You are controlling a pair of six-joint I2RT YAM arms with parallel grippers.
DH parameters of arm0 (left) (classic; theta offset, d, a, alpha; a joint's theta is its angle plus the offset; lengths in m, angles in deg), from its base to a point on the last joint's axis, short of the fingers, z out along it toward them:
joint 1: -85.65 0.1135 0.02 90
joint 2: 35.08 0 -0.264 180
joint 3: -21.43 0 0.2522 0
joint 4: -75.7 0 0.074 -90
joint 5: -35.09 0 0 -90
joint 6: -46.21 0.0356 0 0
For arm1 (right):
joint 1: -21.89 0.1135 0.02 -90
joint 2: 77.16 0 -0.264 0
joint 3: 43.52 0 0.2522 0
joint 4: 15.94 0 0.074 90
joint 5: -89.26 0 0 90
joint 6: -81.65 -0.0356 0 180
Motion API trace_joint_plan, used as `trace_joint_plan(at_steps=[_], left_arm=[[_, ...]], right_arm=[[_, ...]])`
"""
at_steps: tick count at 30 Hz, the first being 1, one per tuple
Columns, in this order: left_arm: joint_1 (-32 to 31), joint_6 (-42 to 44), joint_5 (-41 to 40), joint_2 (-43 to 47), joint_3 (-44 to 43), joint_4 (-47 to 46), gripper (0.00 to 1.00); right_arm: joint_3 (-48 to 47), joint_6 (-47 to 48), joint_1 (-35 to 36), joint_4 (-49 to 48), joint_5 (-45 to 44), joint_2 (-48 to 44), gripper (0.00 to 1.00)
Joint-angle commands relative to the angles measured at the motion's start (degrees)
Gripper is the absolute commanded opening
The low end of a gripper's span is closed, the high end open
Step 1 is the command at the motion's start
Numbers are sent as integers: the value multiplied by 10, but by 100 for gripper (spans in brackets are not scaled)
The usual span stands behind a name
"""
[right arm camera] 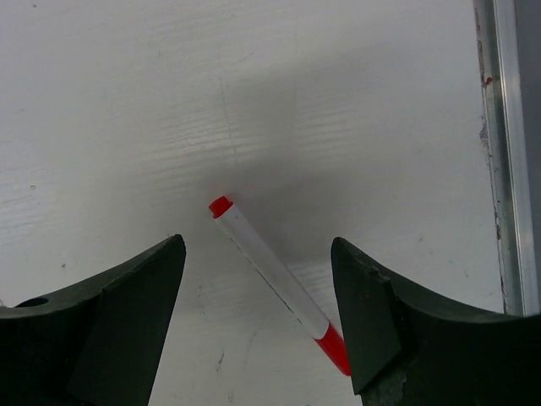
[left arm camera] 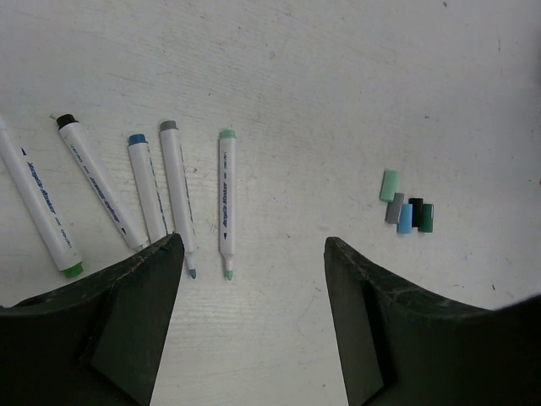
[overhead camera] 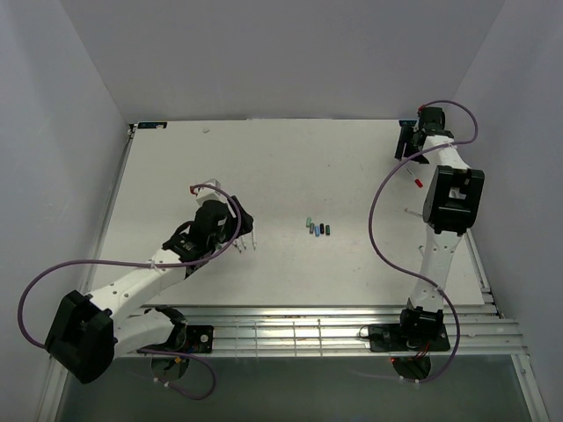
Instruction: Open the pen caps
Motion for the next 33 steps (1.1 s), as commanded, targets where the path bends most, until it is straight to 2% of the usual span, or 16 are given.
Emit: trace_joint_plan(at_steps=[1, 8, 11, 14, 16, 17, 18, 24, 29, 30, 31, 33], left_arm=[[-4, 15, 5, -5, -14, -14, 78], [-5, 22, 10, -6, -16, -15, 78], [-6, 26, 10, -1, -15, -14, 78], [-6, 26, 12, 7, -13, -12, 78], [-6, 26, 12, 16, -11, -10, 78], [-6, 26, 12, 19, -9, -9, 78], [-6, 26, 12, 23, -9, -7, 78], [-6, 28, 26, 49, -12, 5, 77], [-6, 25, 67, 60, -25, 8, 76], [-6, 38, 97, 62, -33, 0, 75], [-6, 38, 109, 62, -33, -5, 75], [-6, 54, 128, 61, -45, -9, 75]], right_arm=[[-43, 17, -3, 13, 10, 17, 75], [-49, 5, -3, 30, 26, 42, 69], [-35, -1, -4, 31, 29, 41, 61], [-24, -10, -3, 39, 29, 40, 46], [-11, -16, -3, 40, 28, 35, 30], [-7, -18, -3, 39, 30, 35, 30], [-5, -19, -2, 39, 32, 36, 24], [-11, -34, 14, 42, 59, 31, 8], [22, -88, 49, 10, 152, -19, 8], [58, -98, 74, -19, 165, -83, 8], [59, -98, 74, -20, 165, -84, 8], [89, -107, 121, -35, 177, -134, 8]])
